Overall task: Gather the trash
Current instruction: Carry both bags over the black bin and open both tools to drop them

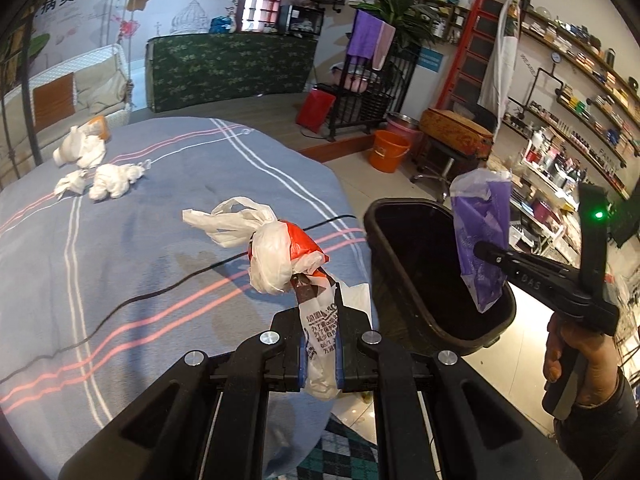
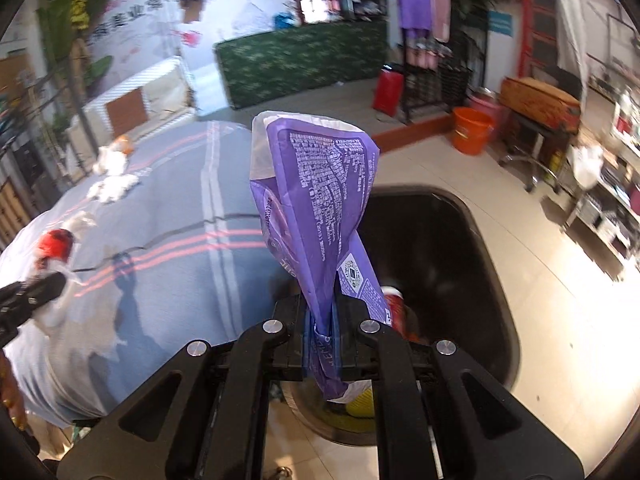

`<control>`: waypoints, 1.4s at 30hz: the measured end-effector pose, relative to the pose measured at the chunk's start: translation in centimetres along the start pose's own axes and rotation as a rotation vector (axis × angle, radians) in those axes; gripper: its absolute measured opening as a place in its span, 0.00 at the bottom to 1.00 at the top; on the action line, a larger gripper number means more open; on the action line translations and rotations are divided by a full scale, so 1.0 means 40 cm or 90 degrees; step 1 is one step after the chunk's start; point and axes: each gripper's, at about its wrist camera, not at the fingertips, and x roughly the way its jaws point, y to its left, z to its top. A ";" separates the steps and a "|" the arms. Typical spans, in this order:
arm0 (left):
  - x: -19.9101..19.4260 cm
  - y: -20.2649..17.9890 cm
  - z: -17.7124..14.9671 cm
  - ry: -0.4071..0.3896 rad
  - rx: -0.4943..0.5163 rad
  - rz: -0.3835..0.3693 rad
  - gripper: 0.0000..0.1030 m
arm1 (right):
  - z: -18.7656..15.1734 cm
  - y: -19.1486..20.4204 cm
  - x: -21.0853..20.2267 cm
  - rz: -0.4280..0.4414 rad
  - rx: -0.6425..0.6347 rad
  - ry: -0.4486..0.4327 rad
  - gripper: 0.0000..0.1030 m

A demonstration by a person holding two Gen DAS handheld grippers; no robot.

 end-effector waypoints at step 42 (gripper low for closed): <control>0.286 -0.387 0.022 0.151 0.187 -0.166 0.09 | -0.016 -0.249 -0.143 -0.101 0.210 -0.100 0.71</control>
